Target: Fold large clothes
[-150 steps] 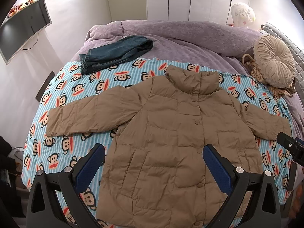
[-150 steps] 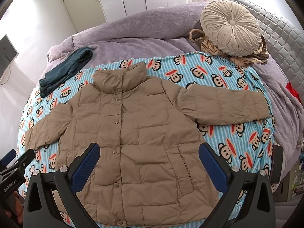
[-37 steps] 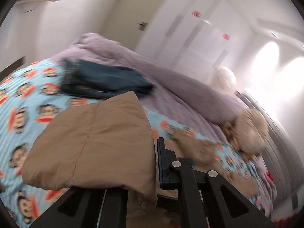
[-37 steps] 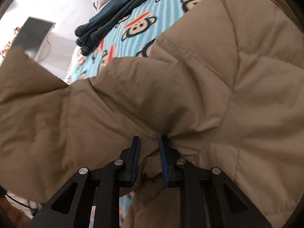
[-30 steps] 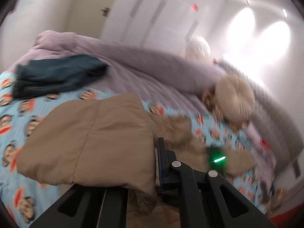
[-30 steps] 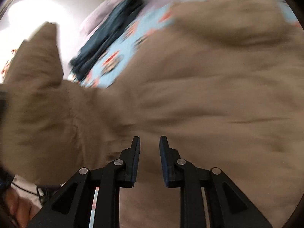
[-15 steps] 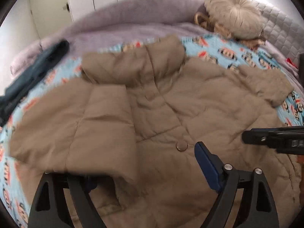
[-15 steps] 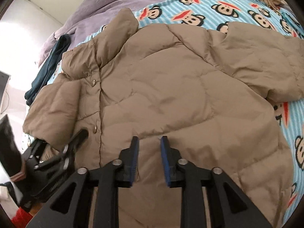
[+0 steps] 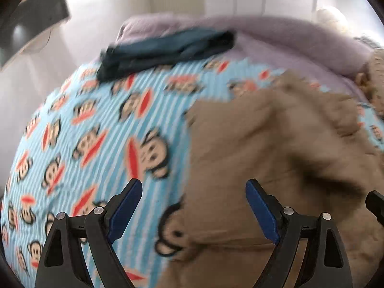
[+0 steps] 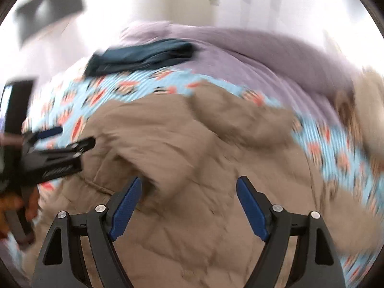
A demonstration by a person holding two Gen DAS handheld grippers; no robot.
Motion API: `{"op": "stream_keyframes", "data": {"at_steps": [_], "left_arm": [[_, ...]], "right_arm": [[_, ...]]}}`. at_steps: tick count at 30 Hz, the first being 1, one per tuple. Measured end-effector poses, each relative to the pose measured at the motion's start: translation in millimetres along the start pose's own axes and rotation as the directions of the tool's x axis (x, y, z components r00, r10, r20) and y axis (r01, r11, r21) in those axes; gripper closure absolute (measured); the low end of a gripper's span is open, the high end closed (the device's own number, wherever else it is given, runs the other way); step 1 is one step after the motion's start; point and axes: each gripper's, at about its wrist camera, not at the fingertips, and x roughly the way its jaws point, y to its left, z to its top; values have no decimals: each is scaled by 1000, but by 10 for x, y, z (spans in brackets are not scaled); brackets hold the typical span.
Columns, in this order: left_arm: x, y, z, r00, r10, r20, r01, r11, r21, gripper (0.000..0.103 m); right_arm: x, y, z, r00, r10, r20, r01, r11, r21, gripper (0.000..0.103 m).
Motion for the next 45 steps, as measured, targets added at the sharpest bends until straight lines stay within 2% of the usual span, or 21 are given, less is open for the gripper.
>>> {"op": "stream_keyframes", "data": {"at_steps": [1, 5, 7, 9, 10, 11, 13, 15, 18, 20, 23, 24, 25, 26, 34, 36, 38, 40, 42, 43, 45], "left_arm": [[80, 48, -38, 1000, 0, -20, 0, 1000, -13, 14], [178, 49, -100, 999, 0, -35, -2, 999, -44, 14], [162, 43, -127, 999, 2, -35, -4, 999, -44, 14], [149, 35, -129, 999, 1, -36, -2, 999, -40, 14], [144, 34, -124, 999, -1, -36, -1, 999, -36, 14], [129, 35, -111, 999, -3, -39, 2, 1000, -30, 14], [151, 26, -90, 999, -15, -44, 14, 1000, -24, 14], [44, 17, -19, 999, -16, -31, 16, 1000, -9, 14], [-105, 46, 140, 1000, -17, 26, 17, 1000, 9, 14], [-87, 100, 294, 999, -48, 21, 48, 999, -3, 14], [57, 126, 499, 999, -37, -5, 37, 999, -27, 14], [101, 115, 526, 999, -45, -8, 45, 999, -25, 14], [162, 83, 553, 999, -41, -7, 41, 999, -19, 14], [231, 40, 552, 1000, -26, -13, 26, 1000, -3, 14], [608, -170, 457, 997, 6, -76, -4, 1000, 21, 14], [526, -103, 516, 996, -57, -73, 55, 998, -23, 14], [454, 76, 576, 979, -193, -67, 185, 977, -105, 14], [513, 310, 624, 945, -314, -92, 290, 934, -209, 14], [679, 461, 627, 897, -421, -138, 368, 882, -295, 14], [830, 538, 612, 864, -474, -172, 397, 849, -349, 14], [961, 544, 608, 830, -525, -190, 434, 820, -373, 14]], "right_arm": [[123, 197, 71, 999, -39, -8, 39, 996, -86, 19], [483, 520, 186, 985, -161, 59, 171, 957, -233, 19], [591, 341, 253, 980, -193, 44, 198, 969, -148, 20], [574, -7, 271, 990, -142, 11, 141, 990, 26, 28], [558, -242, 239, 994, -106, 1, 104, 985, 136, 48], [536, -537, 154, 998, -57, -13, 59, 960, 272, 71], [574, -988, -62, 998, 22, -51, 5, 876, 482, 73], [649, -1425, -411, 990, 110, -94, -18, 740, 672, 73], [642, -1704, -740, 979, 175, -105, -32, 641, 767, 69], [617, -1792, -857, 971, 231, -66, -87, 594, 800, 47], [612, -1893, -945, 967, 254, -11, -127, 521, 844, 47], [620, -1918, -973, 965, 263, 7, -140, 492, 859, 50], [647, -1959, -985, 962, 271, 24, -152, 463, 873, 73], [669, -1972, -999, 961, 275, 30, -155, 444, 882, 89], [776, -1851, -1168, 968, 247, -43, -82, 474, 877, 92], [814, -1823, -1187, 970, 237, -57, -69, 491, 868, 92], [814, -1819, -1189, 971, 231, -66, -62, 507, 860, 92], [818, -1819, -1170, 971, 230, -70, -62, 521, 852, 92], [825, -1827, -1168, 970, 234, -66, -68, 522, 850, 93], [835, -1833, -1168, 969, 238, -62, -73, 519, 852, 93], [851, -1840, -1165, 968, 243, -60, -77, 517, 853, 94]]}}
